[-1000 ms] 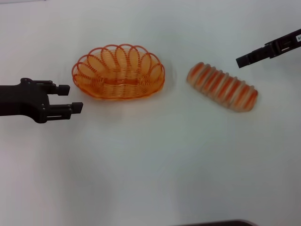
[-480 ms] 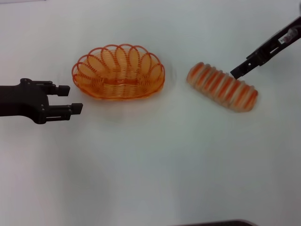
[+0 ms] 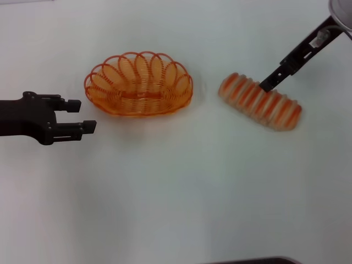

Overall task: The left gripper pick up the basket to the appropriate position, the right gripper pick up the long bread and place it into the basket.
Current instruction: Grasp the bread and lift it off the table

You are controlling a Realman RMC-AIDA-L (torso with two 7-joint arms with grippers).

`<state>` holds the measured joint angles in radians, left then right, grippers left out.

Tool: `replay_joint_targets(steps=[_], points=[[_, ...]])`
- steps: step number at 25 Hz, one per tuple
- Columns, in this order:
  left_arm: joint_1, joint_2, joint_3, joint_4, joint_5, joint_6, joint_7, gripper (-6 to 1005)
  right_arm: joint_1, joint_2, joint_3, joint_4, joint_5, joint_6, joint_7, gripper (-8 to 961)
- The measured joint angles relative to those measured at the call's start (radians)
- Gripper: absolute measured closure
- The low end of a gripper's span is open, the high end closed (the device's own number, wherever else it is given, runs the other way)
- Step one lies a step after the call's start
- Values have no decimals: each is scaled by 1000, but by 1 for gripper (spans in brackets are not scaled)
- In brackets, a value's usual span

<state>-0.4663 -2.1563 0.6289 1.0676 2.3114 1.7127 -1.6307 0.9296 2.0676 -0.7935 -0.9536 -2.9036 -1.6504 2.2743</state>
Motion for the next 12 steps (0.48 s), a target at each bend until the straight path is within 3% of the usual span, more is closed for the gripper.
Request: replay_joint_targets(steps=[12], points=[[-4, -2, 0, 2, 0, 3, 0, 358, 17, 17, -138, 15, -1, 10, 75, 17]])
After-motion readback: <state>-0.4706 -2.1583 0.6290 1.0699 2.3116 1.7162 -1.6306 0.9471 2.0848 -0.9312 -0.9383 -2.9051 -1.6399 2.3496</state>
